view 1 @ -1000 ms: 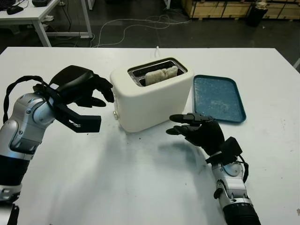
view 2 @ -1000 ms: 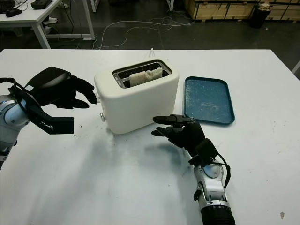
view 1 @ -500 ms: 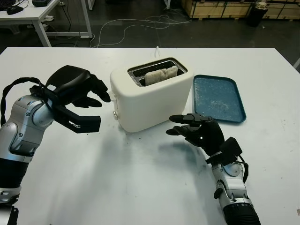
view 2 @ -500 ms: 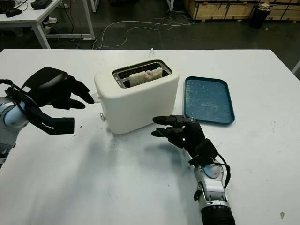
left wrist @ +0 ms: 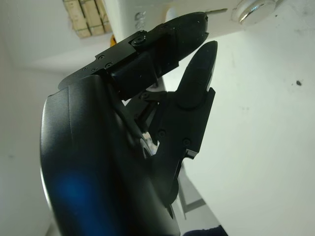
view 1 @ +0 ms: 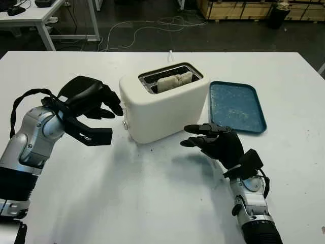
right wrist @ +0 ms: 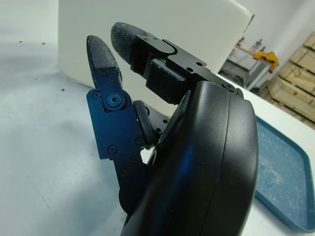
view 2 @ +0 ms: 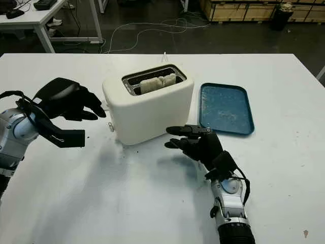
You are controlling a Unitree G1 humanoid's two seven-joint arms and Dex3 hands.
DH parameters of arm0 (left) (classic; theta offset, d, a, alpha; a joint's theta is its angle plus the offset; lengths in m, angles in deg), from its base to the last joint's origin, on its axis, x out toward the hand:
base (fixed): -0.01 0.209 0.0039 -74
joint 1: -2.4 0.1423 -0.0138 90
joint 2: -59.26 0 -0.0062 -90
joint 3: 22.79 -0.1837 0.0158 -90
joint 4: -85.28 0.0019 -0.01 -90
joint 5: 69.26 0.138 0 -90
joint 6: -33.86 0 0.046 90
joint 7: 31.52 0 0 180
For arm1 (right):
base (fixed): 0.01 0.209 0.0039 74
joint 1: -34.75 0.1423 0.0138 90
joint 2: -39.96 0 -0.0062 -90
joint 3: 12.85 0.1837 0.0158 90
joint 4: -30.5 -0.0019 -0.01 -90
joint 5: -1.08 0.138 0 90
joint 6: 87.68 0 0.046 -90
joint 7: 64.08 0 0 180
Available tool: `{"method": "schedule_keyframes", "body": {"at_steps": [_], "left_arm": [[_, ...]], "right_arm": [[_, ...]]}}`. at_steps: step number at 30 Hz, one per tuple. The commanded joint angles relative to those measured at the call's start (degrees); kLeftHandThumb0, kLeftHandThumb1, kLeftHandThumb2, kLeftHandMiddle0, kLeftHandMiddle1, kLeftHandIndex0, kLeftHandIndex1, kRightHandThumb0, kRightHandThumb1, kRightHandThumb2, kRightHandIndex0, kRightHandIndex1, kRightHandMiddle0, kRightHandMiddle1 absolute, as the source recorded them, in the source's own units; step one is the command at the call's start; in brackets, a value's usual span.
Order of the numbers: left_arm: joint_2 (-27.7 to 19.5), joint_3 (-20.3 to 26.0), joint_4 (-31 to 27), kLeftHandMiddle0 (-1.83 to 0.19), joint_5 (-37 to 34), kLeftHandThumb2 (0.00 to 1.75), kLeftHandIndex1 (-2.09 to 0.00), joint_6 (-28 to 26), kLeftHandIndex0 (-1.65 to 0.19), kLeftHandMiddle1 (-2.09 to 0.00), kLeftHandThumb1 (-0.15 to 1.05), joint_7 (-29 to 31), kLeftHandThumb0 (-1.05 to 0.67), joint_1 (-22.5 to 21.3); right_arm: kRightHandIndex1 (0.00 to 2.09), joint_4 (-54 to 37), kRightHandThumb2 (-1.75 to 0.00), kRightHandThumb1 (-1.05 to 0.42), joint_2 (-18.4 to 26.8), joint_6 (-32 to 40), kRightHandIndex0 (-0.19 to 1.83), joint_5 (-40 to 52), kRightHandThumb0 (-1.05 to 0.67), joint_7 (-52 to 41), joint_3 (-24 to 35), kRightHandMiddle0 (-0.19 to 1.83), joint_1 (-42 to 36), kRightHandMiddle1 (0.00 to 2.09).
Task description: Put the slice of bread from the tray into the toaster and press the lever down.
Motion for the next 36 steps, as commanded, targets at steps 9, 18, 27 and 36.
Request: {"method": "schedule_keyframes", "body": {"at_steps": [9, 18, 27, 36], "left_arm": [[-1.78, 3.51, -5.06, -0.85, -4.16, 0.0, -0.02, -2.05, -1.25, -1.53, 0.83, 1.88, -0.22, -2.26], [-4.16, 5.66, -9.35, -0.87, -6.5, 0.0, -0.03, -4.18, -1.31, -1.57, 0.77, 4.95, -0.2, -2.77], [-3.04, 4.56, -7.7, -0.9, -6.23, 0.0, -0.02, -3.59, -1.31, -1.49, 0.78, 3.94, -0.19, -2.53], [-0.73, 1.59, -3.77, -0.89, -5.14, 0.0, 0.0, -4.08, -1.25, -1.48, 0.82, 3.37, -0.18, -2.47]], "right_arm": [[0.02, 0.11, 0.0, -0.86, 0.09, -0.68, 1.34, 0.19, -0.47, 0.29, 0.1, 1.18, 0.19, 0.0], [0.01, 0.54, 0.0, -0.86, 0.11, -1.1, 1.34, 0.26, -0.46, 0.04, 0.09, 1.18, 0.39, 0.0], [0.02, 0.51, 0.0, -0.86, 0.2, -0.88, 1.34, 0.35, -0.45, 0.01, 0.16, 1.18, 0.46, 0.0], [0.01, 0.27, 0.0, -0.86, 0.15, -0.46, 1.34, 0.3, -0.46, 0.19, 0.33, 1.18, 0.42, 0.0]]}}
